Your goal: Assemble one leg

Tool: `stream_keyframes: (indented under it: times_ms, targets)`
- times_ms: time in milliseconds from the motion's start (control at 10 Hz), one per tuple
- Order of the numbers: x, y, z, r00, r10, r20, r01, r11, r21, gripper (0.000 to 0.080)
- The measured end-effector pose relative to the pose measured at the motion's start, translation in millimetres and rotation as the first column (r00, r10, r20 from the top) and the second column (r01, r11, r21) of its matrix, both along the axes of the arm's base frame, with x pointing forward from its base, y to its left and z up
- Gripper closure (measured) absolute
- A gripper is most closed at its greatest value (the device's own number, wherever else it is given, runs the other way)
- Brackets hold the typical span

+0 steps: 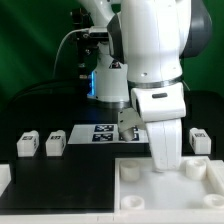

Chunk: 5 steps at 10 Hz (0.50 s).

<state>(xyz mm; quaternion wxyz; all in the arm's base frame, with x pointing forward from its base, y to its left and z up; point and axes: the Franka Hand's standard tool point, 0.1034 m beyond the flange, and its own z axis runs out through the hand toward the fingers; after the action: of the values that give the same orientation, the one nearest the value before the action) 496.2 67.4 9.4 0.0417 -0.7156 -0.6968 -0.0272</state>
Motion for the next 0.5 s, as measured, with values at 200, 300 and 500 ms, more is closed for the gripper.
stream_keyframes:
  times_ms: [200, 300, 500]
  targets:
    - [-0.3, -0.2, -0.3, 1.000, -0.003, -0.001, 0.003, 1.000, 0.000, 0.0656]
    - [-0.5, -0.7, -0.6, 1.000, -0.004, -0.002, 0.004, 1.000, 0.000, 0.0656]
    - [-0.8, -1.2, -1.0, 1.000, -0.005, -0.002, 0.005, 1.000, 0.000, 0.0481]
